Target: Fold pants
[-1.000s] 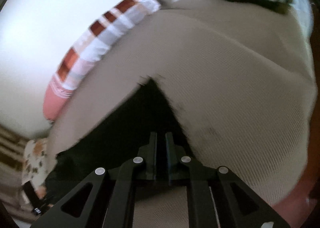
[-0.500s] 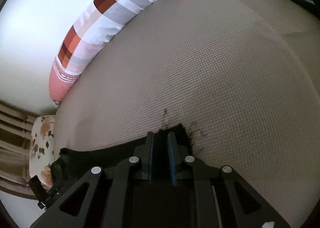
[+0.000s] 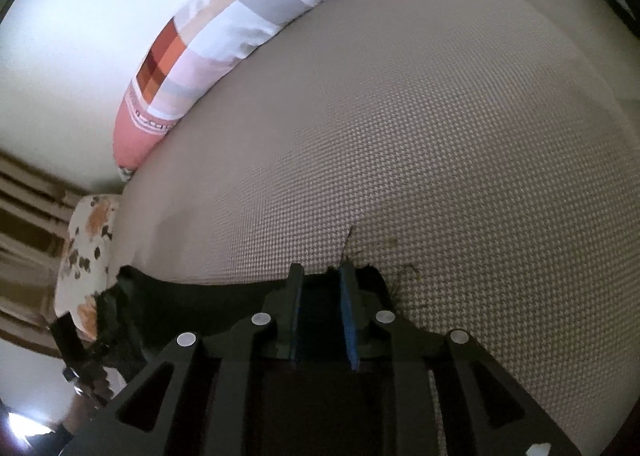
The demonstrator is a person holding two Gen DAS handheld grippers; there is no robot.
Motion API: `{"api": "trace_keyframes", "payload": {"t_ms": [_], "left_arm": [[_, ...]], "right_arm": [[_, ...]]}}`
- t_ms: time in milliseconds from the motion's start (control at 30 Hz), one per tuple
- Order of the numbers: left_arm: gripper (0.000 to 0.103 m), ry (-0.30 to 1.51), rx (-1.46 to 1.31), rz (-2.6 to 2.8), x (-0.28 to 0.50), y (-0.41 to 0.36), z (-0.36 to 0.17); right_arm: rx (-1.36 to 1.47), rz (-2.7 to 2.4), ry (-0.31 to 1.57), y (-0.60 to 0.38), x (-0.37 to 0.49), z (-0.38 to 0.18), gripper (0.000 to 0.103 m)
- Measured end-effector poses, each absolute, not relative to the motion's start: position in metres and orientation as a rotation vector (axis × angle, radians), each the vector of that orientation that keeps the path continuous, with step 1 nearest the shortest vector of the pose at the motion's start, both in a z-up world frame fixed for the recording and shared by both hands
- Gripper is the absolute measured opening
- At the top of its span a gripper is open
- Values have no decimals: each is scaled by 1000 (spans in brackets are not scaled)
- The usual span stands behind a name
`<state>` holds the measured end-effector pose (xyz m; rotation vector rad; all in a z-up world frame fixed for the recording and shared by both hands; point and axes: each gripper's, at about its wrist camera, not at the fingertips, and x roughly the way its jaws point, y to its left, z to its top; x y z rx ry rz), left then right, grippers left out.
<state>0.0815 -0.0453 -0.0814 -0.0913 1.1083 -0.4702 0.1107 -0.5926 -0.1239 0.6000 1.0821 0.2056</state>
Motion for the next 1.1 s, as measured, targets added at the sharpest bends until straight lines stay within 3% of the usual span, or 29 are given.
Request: {"api": "trace_keyframes", "payload": {"t_ms": [33, 67, 333, 733, 833, 1100], "left_arm": [[51, 1107, -91, -469, 82, -46, -82], [51, 1106, -91, -469, 82, -46, -82], [51, 1062, -59, -462, 90, -54, -75], [51, 1040, -27, -408, 121, -46, -91], [51, 1023, -13, -417, 132, -44, -95], [51, 1018, -8, -447, 161, -45, -95]], "right_arm": [[562, 194, 1077, -588, 108, -121, 7], [533, 186, 1066, -583, 105, -117, 6], [350, -89, 859, -565, 67, -68, 2], [330, -252, 970, -565, 87, -104, 1], [350, -260, 985, -567, 90, -103, 8], [295, -246, 934, -528, 79, -57, 14]]}}
